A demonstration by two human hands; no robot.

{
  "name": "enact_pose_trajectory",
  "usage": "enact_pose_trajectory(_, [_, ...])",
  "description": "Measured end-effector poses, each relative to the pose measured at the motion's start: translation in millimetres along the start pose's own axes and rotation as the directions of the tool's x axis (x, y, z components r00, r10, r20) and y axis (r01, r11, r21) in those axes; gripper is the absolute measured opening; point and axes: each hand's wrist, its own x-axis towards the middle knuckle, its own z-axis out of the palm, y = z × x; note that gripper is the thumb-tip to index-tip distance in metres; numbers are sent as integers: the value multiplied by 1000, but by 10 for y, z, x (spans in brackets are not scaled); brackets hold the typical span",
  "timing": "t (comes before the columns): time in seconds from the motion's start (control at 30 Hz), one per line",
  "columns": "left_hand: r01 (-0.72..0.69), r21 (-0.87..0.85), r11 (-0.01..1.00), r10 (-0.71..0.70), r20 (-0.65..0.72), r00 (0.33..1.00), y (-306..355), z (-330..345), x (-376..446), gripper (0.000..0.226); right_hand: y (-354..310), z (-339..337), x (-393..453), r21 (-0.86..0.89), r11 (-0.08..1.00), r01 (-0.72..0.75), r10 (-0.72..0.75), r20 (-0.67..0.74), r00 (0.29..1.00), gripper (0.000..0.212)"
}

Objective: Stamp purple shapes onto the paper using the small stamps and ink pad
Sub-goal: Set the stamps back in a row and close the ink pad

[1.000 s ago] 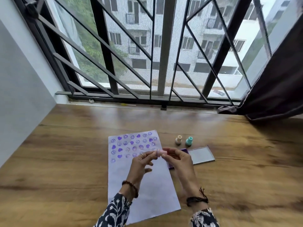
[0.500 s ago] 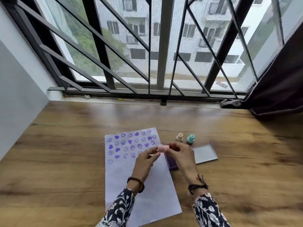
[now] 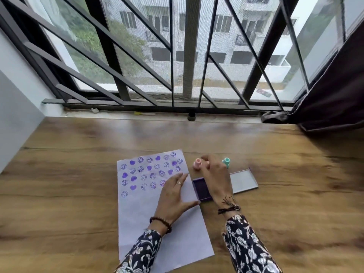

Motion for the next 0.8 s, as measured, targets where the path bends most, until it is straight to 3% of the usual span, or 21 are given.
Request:
enact_pose_trajectory(0.13, [-9, 71, 997, 11, -17, 1000, -30, 15, -9, 81, 231, -156, -242, 76, 995, -70, 82, -171, 982, 8])
enact_pose_trajectory(0.3, [5, 119, 993, 1, -46, 999, -87, -45, -8, 68, 566, -247, -435, 123, 952, -281, 305, -297, 905, 11])
enact_pose_trajectory(0.4, [2, 148, 989, 1, -21, 1000, -46, -16, -22, 71, 750, -335, -514, 107, 914, -391, 403, -354, 844, 24])
enact_pose_trajectory(0.47, [5, 147, 989, -4, -8, 1000, -9, 17, -33, 71, 832, -376, -517, 109, 893, -436, 447, -315, 837, 37])
enact_pose_trajectory(0.63, [13, 134, 991, -16, 19, 1000, 37, 44, -21, 68, 873, -400, -484, 88, 866, -492, 494, -303, 815, 41])
enact_pose_trajectory(0.8, [3, 125, 992, -6, 21, 1000, 59, 49, -4, 66, 760, -539, -427, 299, 842, -449, 539, -456, 708, 25])
